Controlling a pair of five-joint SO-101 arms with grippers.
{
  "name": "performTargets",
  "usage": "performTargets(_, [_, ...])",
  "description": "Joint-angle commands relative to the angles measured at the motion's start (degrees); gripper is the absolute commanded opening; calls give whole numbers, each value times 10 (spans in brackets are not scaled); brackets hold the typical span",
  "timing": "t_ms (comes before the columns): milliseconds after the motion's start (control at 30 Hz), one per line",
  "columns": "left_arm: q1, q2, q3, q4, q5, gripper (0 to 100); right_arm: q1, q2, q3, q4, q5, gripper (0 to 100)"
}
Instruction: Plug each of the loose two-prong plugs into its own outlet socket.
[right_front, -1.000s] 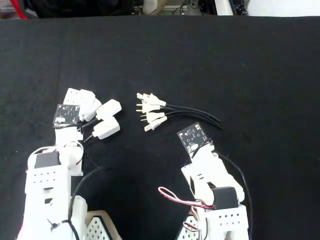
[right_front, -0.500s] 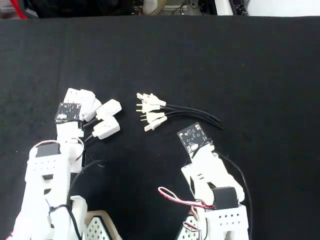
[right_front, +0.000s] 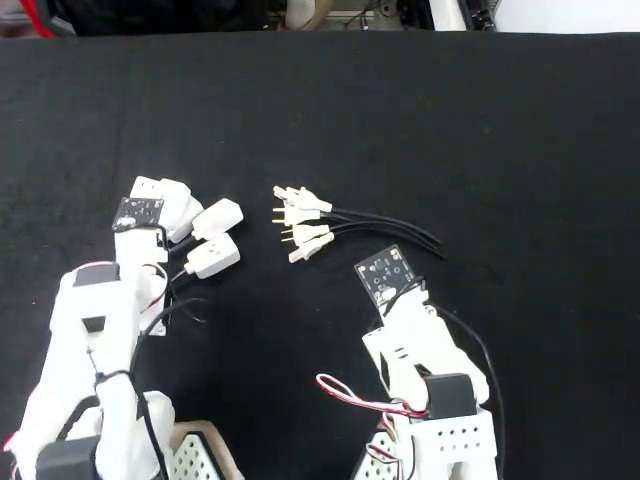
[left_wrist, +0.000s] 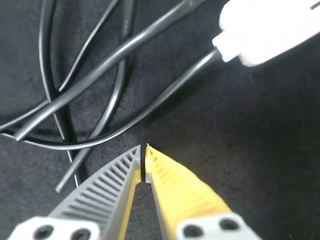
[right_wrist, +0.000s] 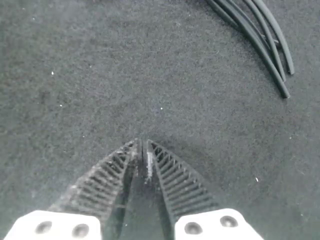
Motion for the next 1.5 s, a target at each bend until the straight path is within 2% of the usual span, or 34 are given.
performTargets(0, [-12, 26, -31, -9, 4, 30, -7, 4, 0, 4, -3, 14])
performTargets(200, [-61, 8, 6, -105, 1, 30, -7, 4, 0, 4, -3, 14])
performTargets(467, [-61, -119, 72, -112, 1, 30, -13, 4, 0, 4, -4, 14])
performTargets(733, [-72, -334, 167, -105, -25, 33, -11, 4, 0, -5, -2, 14])
performTargets(900, [-117, -438, 185, -49, -23, 33, 13, 5, -24, -38, 80, 15])
performTargets(967, [-118, -462, 195, -33, -25, 33, 20, 10, -51, -47, 54, 14])
performTargets(1067, [-117, -478, 200, -20, -26, 34, 28, 11, -103, -47, -25, 14])
performTargets(1200, [-117, -484, 212, -24, -32, 34, 11, 35, -153, -47, -35, 15])
performTargets(1300, [-115, -484, 221, -20, -69, 34, -9, 99, -182, -54, -57, 15])
performTargets(1467, [-90, -484, 247, -20, -119, 34, -46, 269, -266, -103, -161, 16])
